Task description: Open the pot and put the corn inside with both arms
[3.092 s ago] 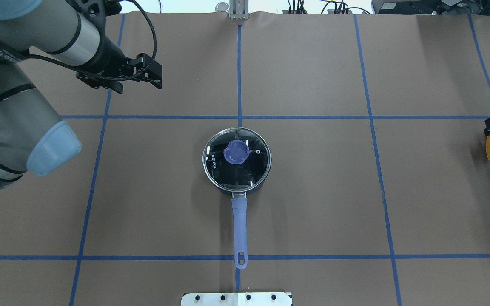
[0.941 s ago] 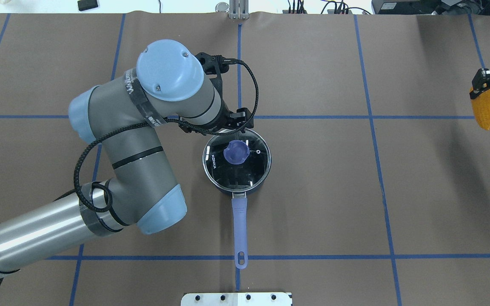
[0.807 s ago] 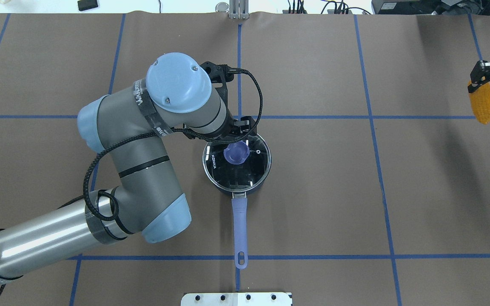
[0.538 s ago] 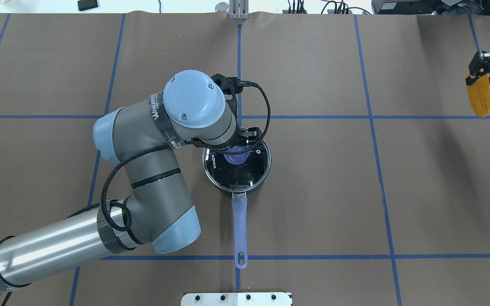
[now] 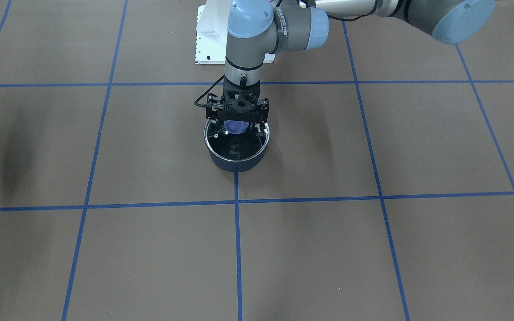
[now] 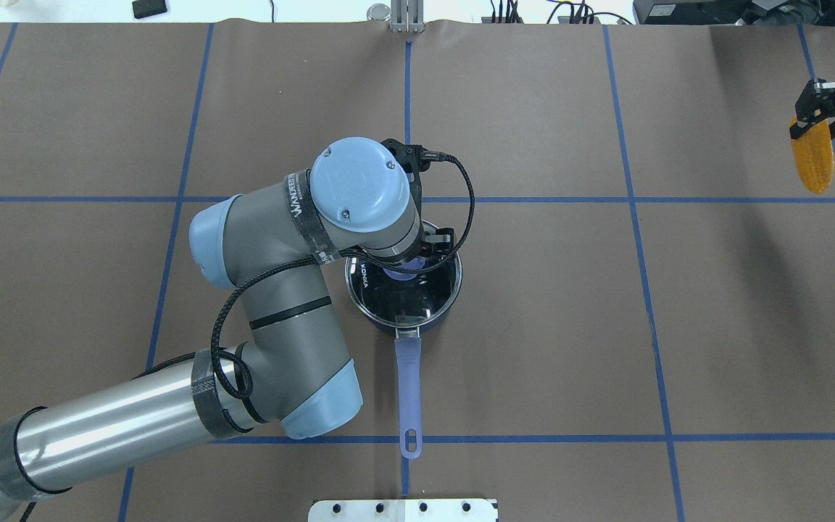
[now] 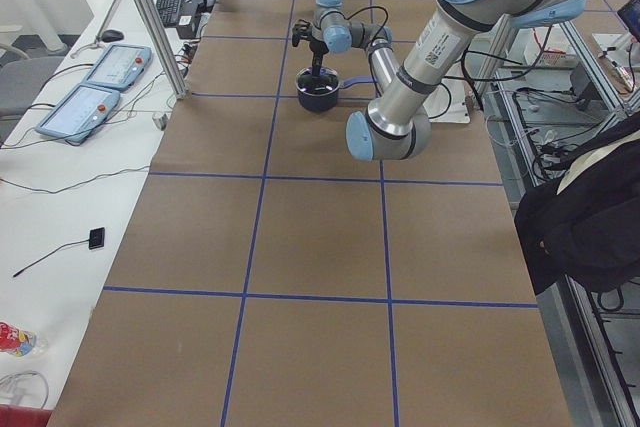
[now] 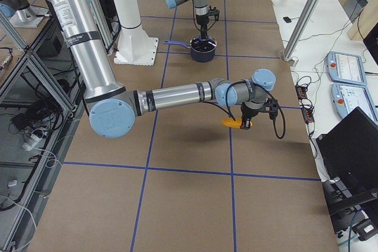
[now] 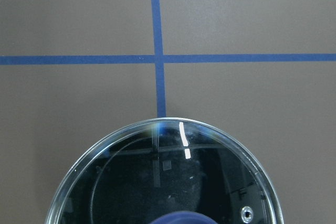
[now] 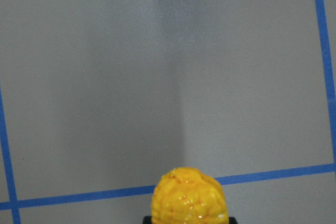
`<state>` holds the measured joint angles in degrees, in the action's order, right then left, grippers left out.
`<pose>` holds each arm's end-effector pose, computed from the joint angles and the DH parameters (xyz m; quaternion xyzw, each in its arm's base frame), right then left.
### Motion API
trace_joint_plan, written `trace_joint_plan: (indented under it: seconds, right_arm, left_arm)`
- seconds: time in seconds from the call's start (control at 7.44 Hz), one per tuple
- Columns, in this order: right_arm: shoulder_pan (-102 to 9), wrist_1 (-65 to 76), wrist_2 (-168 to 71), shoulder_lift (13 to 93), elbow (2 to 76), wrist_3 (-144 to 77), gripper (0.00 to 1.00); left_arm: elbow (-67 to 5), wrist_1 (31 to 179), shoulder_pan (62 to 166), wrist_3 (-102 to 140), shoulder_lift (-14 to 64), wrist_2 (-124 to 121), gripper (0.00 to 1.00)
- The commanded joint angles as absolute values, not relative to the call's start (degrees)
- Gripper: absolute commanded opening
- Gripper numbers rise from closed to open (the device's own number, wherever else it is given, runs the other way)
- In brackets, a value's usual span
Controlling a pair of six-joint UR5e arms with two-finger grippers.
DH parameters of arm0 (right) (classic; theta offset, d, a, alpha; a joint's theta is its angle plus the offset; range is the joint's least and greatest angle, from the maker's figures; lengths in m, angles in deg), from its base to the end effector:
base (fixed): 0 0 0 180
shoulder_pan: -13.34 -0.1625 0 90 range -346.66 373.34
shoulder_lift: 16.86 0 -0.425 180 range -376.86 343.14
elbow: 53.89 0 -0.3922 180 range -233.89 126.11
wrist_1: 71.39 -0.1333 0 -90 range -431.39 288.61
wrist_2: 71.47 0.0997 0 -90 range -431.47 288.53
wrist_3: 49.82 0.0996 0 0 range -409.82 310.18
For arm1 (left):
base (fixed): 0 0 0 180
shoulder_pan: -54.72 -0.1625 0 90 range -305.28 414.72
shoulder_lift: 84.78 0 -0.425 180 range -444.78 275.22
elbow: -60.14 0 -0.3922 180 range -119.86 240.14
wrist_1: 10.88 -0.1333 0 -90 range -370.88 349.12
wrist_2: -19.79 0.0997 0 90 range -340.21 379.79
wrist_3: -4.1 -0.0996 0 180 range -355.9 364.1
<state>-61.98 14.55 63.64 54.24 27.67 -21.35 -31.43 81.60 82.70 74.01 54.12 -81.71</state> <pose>-0.1009 -0.6326 0.5364 -0.0314 -0.3968 0.0619 0.9153 0.5719 -0.4323 0.1186 0.0988 0.4416 -0.0167 0.8916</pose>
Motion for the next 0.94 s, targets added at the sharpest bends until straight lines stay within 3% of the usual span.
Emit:
trace_joint_plan:
  seconds: [0.0,0.27,0.54,0.81]
  right_arm:
    - [-62.0,14.6,64.0,54.0,27.7,-21.3,0.24]
    - [-62.0,14.5,64.1,53.9,27.7,-21.3,0.25]
    - [-62.0,14.6,64.7,53.7,27.8,-21.3,0.25]
    - [-61.8,14.6,66.2,51.5,27.9,-16.2,0.25]
  left_arm:
    - [-31.5,81.7,82.7,73.9,54.2,-81.9,0.69]
    - [-31.6,81.7,82.7,73.4,54.2,-82.1,0.56]
    - [-32.7,81.4,82.8,71.7,54.2,-82.2,0.56]
    - [-39.5,73.1,84.5,65.8,53.7,-82.6,0.56]
